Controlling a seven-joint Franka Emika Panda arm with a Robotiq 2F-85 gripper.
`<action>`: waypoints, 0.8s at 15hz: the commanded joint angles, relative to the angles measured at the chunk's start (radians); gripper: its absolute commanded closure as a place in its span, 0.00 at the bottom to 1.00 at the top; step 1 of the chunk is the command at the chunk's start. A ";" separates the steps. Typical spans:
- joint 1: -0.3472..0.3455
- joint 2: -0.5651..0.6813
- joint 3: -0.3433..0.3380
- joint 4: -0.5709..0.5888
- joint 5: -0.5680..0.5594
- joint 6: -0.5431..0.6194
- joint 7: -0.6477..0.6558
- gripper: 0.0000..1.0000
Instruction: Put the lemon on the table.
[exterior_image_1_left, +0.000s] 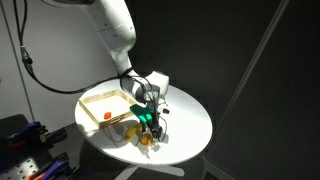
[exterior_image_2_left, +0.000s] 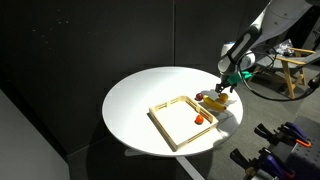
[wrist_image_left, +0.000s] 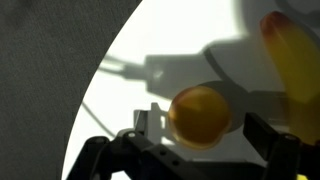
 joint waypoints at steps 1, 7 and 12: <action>-0.007 -0.001 -0.001 0.010 0.008 -0.016 -0.020 0.00; 0.020 -0.049 -0.021 -0.033 -0.012 -0.045 -0.003 0.00; 0.043 -0.092 -0.026 -0.071 -0.019 -0.065 0.000 0.00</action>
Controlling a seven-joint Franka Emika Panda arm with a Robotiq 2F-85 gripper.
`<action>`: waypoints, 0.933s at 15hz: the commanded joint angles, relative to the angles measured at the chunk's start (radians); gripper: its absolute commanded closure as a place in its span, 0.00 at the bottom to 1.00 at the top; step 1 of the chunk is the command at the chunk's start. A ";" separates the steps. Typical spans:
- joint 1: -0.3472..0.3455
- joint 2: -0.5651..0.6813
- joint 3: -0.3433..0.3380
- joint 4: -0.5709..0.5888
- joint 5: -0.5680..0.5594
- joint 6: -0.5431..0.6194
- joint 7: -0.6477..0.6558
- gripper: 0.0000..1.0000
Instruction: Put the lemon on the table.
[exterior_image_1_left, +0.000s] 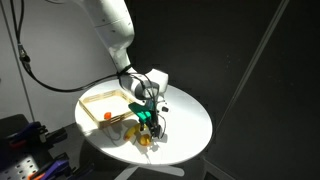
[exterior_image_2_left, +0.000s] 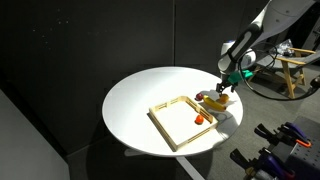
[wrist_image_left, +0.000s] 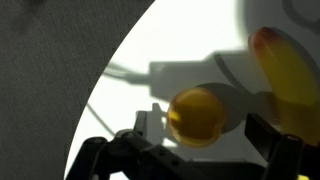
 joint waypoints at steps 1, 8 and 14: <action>0.026 -0.070 -0.012 -0.056 -0.020 -0.037 0.003 0.00; 0.081 -0.148 -0.007 -0.113 -0.052 -0.105 0.011 0.00; 0.118 -0.215 0.009 -0.164 -0.086 -0.146 -0.001 0.00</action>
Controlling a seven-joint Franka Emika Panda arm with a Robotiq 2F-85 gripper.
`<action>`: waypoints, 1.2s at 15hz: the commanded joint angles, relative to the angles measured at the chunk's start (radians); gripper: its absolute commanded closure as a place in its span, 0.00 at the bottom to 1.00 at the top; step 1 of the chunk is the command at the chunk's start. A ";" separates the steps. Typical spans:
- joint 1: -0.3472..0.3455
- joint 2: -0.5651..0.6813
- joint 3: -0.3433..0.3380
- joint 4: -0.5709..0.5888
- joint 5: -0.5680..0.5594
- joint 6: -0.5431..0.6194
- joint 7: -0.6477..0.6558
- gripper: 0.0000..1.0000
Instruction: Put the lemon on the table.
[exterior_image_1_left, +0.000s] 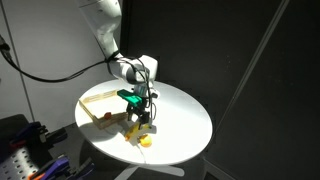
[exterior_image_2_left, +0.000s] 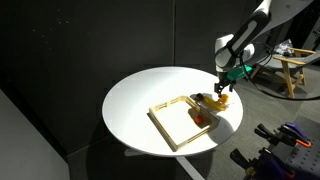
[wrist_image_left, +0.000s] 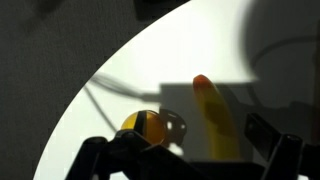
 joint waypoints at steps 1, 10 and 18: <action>0.012 -0.079 0.013 -0.063 -0.037 -0.017 -0.006 0.00; 0.032 -0.216 0.075 -0.190 -0.030 0.034 -0.035 0.00; 0.101 -0.308 0.080 -0.308 -0.046 0.146 0.092 0.00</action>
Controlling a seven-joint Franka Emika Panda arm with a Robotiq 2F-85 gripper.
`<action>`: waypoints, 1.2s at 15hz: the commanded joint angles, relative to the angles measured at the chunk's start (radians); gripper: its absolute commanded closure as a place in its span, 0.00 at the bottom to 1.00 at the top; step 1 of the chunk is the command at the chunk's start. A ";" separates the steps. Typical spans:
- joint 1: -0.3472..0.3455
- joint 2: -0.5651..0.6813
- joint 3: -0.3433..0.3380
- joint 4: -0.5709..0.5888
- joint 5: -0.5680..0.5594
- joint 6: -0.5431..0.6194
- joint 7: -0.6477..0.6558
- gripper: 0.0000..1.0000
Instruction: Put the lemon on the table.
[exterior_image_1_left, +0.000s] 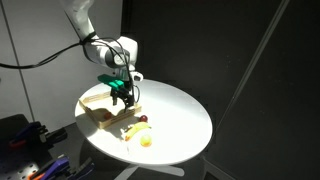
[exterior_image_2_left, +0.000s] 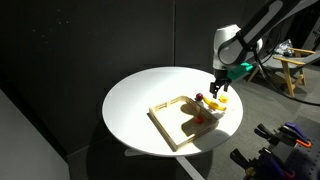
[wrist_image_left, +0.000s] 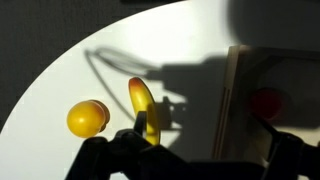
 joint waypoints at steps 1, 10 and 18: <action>0.030 -0.079 0.002 -0.088 -0.032 0.071 0.082 0.00; 0.093 -0.226 0.020 -0.182 -0.089 -0.017 0.250 0.00; 0.068 -0.375 0.078 -0.194 -0.046 -0.226 0.207 0.00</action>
